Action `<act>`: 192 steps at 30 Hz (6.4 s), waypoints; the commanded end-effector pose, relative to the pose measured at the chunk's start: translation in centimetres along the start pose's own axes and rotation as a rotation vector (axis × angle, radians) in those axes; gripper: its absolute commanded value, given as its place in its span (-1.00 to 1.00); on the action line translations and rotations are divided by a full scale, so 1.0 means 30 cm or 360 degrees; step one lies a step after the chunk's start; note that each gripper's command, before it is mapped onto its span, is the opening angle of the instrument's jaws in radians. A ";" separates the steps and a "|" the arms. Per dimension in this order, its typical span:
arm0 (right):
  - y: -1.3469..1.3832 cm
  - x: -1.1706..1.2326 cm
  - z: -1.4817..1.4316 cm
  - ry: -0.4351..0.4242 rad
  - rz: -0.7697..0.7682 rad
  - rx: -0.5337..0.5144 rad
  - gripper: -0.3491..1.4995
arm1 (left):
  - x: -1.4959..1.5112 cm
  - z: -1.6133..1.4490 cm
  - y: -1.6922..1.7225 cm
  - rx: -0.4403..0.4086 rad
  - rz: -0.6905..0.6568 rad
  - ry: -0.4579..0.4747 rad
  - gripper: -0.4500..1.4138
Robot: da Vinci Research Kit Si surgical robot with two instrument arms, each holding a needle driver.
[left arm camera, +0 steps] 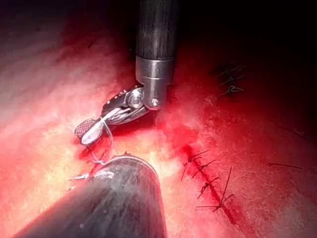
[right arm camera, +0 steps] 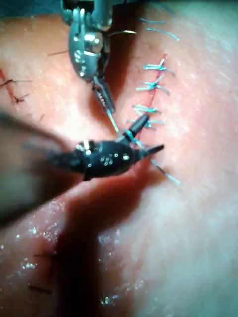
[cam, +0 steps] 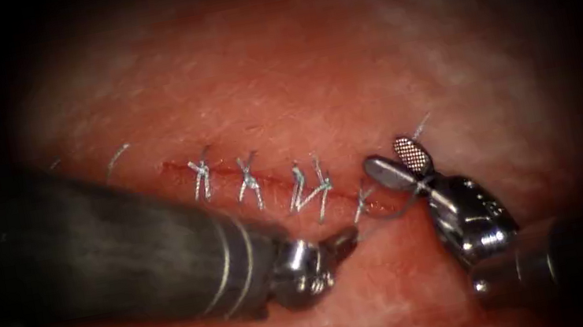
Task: Wound Closure
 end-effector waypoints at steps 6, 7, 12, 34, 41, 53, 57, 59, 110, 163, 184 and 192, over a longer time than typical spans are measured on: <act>0.0074 -0.0113 -0.0001 0.0027 0.0178 -0.0040 0.67 | 0.001 0.001 0.003 -0.0010 0.0000 0.0002 -1.00; 0.0076 -0.0120 -0.0001 0.0030 0.0213 -0.0039 0.67 | 0.001 0.001 0.003 -0.0011 0.0000 0.0002 -1.00; 0.0075 -0.0171 0.0006 0.0033 0.0400 -0.0021 0.67 | 0.001 0.001 0.002 -0.0013 0.0006 0.0002 -1.00; 0.0108 -0.0270 0.0008 -0.0022 0.0666 0.0020 0.64 | 0.002 0.000 0.002 -0.0014 0.0024 0.0001 -1.00; 0.0126 -0.0245 0.0042 -0.0005 0.0667 0.0007 0.62 | 0.002 0.000 0.002 -0.0015 0.0034 0.0001 -1.00; 0.0128 -0.0196 0.0100 0.0048 0.0596 -0.0024 0.53 | 0.001 -0.001 0.003 -0.0013 0.0037 0.0001 -1.00; 0.0123 -0.0197 0.0105 0.0053 0.0588 -0.0023 0.49 | 0.000 -0.002 0.004 -0.0015 0.0040 0.0005 -1.00; 0.0122 -0.0201 0.0108 0.0058 0.0578 -0.0021 0.46 | 0.000 -0.002 0.004 -0.0015 0.0041 0.0005 -1.00; -0.0058 -0.0277 -0.0072 -0.0256 -0.0357 0.0367 -1.00 | -0.050 0.046 -0.066 0.0014 -0.0154 -0.0241 -1.00; -0.0059 -0.0391 -0.0102 -0.0336 -0.2656 0.1708 -1.00 | -0.059 0.058 -0.088 0.0219 -0.0243 -0.0163 -1.00; -0.0060 -0.0381 -0.0158 -0.0339 -0.2608 0.1585 -1.00 | -0.060 0.057 -0.089 0.0243 -0.0255 -0.0179 -1.00; -0.0122 -0.0232 -0.0188 -0.0425 -0.1799 0.1111 0.78 | -0.049 0.042 -0.081 0.0241 -0.0298 -0.0095 -1.00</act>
